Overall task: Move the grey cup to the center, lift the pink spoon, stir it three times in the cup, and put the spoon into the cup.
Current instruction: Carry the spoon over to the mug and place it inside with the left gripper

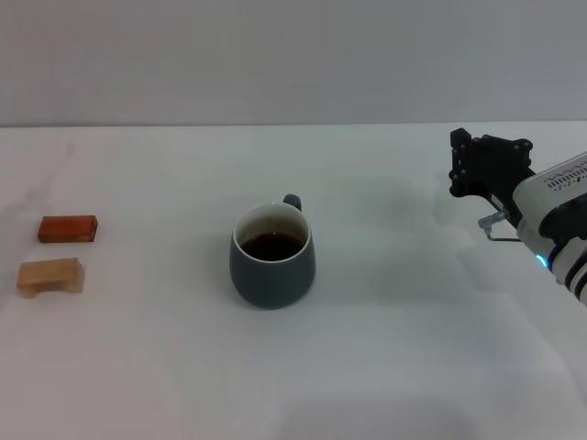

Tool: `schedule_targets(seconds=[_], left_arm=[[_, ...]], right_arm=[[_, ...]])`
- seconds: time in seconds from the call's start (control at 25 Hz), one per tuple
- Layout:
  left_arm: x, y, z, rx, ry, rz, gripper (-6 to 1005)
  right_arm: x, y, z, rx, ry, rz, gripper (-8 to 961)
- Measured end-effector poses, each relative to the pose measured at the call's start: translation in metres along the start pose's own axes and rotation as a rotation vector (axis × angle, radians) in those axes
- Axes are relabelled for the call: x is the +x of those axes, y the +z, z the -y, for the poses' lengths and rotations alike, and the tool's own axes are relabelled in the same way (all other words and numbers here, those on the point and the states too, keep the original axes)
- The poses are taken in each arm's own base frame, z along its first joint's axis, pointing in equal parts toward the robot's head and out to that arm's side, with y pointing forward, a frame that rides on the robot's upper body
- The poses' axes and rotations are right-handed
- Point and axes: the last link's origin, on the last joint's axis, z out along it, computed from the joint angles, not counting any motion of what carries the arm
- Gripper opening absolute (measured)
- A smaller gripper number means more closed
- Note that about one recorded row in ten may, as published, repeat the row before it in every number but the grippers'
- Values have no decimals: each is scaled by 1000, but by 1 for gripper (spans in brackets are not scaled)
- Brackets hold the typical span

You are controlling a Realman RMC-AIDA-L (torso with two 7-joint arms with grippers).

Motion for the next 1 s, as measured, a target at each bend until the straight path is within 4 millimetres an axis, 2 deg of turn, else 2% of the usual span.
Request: schedule_targets(seconds=[0.16, 0.2, 0.32, 0.44, 0.52, 0.56, 0.72, 1.0], left_arm=[[-5, 5, 2, -1, 9, -10, 149], [-12, 15, 4, -4, 66, -58, 149], [-18, 20, 6, 5, 111, -99, 149], [-29, 25, 20, 13, 158, -204, 149], [-40, 30, 34, -29, 84, -234, 150], [-40, 30, 34, -29, 84, -234, 150], [-58, 42, 60, -22, -32, -208, 150], [-81, 56, 68, 33, 67, -102, 150]], right_arm=[[0, -1, 1, 1, 0, 1, 5], [1, -1, 1, 2, 0, 1, 5], [1, -2, 1, 3, 1, 0, 5], [2, -2, 1, 3, 1, 0, 5], [2, -2, 0, 3, 3, 0, 5], [2, -2, 0, 3, 3, 0, 5], [2, -2, 0, 3, 7, -3, 5], [0, -1, -1, 3, 14, 1, 5]])
